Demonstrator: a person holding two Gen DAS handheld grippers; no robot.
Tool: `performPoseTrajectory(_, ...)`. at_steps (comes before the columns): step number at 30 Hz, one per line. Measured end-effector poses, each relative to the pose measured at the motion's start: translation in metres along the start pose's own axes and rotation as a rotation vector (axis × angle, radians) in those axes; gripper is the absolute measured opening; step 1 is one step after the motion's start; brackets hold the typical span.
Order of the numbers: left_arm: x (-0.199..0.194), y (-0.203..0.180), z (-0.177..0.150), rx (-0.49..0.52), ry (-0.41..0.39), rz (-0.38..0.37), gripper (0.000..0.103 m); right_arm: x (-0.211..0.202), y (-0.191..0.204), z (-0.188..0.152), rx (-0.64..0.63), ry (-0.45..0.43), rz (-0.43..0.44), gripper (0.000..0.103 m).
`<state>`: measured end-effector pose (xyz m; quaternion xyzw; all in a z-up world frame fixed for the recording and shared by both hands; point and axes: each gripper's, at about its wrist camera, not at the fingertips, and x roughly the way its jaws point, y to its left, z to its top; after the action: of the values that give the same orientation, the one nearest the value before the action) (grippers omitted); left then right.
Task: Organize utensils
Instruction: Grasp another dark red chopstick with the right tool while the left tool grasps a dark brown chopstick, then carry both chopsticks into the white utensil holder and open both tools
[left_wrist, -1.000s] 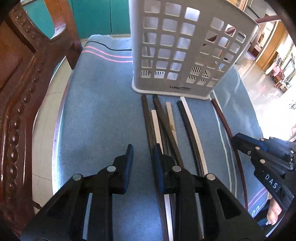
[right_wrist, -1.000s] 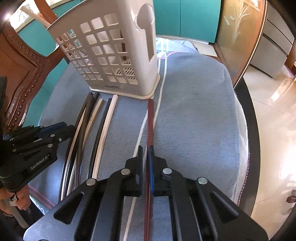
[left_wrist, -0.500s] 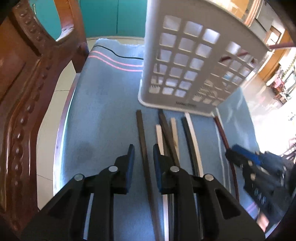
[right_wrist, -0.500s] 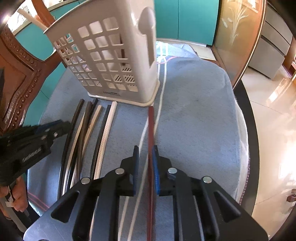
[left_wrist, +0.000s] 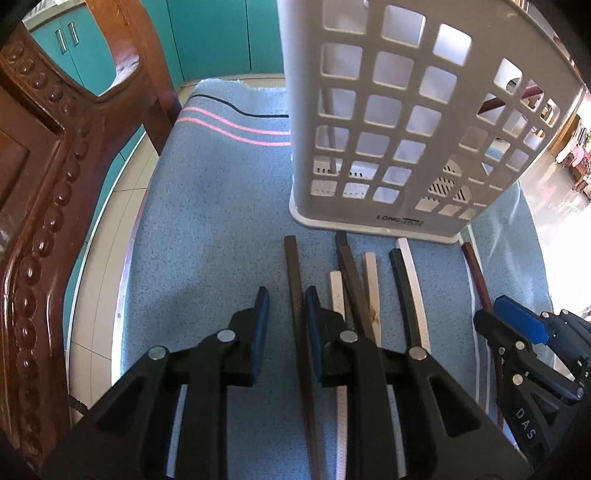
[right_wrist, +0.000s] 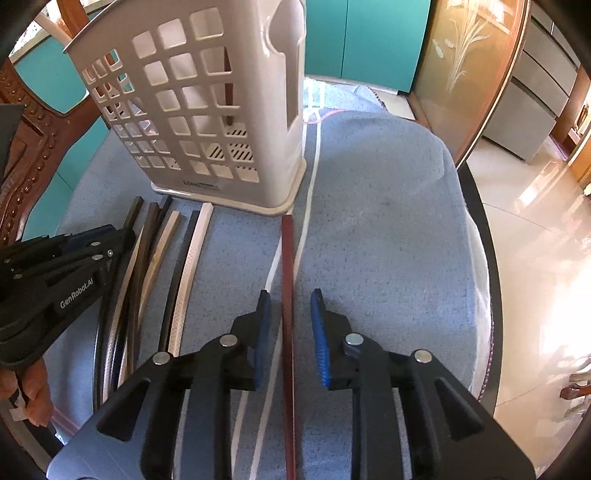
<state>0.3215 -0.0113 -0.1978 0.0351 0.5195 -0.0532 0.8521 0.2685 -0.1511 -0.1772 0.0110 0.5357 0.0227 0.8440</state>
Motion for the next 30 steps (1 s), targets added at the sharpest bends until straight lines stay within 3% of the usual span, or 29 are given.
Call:
performPoseTrajectory(6,-0.004,-0.003,-0.005,0.007,-0.004,0.006,0.022,0.003,0.004,0.002,-0.011,-0.007,-0.010,0.031)
performPoseTrajectory(17,-0.007,-0.010,-0.014,0.033,-0.012,0.014,0.019,0.002,0.015,0.003,-0.024,-0.012,-0.024,0.031)
performPoseTrajectory(18,-0.007,-0.013,-0.014,0.044,-0.013,0.002,0.013,0.002,0.015,0.002,-0.024,-0.012,-0.021,0.027)
performPoseTrajectory(19,-0.008,-0.015,-0.015,0.050,-0.014,-0.001,0.010,0.002,0.016,0.002,-0.024,-0.013,-0.012,0.015)
performPoseTrajectory(21,-0.010,-0.019,-0.016,0.055,-0.020,0.007,0.008,0.001,0.015,0.003,-0.017,-0.008,0.006,0.006)
performPoseTrajectory(24,-0.018,-0.021,-0.018,0.042,-0.041,-0.005,0.007,-0.007,0.016,0.003,-0.019,-0.030,0.013,0.006)
performPoseTrajectory(30,-0.071,-0.017,-0.021,0.032,-0.162,-0.020,0.007,-0.061,0.022,0.002,-0.061,-0.177,0.024,0.006)
